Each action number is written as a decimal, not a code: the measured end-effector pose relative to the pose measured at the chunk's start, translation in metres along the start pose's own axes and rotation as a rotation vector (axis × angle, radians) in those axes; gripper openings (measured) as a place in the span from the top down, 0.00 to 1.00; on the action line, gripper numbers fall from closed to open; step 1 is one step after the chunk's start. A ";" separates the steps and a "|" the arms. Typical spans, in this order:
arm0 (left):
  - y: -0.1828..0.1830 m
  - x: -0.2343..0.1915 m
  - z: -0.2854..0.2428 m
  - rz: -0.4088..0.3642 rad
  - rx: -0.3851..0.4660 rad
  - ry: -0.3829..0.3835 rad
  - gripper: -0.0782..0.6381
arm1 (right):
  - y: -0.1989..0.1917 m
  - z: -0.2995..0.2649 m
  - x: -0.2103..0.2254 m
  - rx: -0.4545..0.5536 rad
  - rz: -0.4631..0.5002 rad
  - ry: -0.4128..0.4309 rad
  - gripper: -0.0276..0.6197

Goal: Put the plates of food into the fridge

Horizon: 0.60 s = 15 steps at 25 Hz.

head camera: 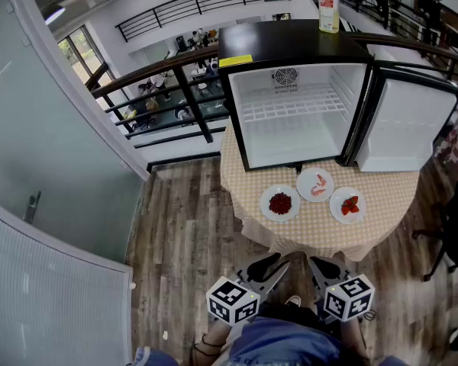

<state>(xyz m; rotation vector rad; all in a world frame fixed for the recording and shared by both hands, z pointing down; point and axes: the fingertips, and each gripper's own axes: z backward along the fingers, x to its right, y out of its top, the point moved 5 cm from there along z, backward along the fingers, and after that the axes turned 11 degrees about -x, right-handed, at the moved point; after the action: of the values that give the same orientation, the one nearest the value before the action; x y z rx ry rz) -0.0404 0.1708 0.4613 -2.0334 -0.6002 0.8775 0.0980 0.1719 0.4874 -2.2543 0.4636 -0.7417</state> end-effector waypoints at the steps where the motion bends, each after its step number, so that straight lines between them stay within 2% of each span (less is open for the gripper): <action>1: 0.000 -0.001 0.000 0.000 -0.001 -0.001 0.72 | 0.002 -0.002 0.000 -0.002 0.002 0.002 0.94; 15: 0.004 -0.021 0.009 -0.018 -0.030 0.018 0.72 | 0.013 -0.012 -0.011 -0.002 -0.030 -0.006 0.94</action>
<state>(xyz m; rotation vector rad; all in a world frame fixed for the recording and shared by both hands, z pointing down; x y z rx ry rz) -0.0603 0.1596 0.4619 -2.0574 -0.6237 0.8441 0.0805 0.1617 0.4809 -2.2695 0.4293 -0.7496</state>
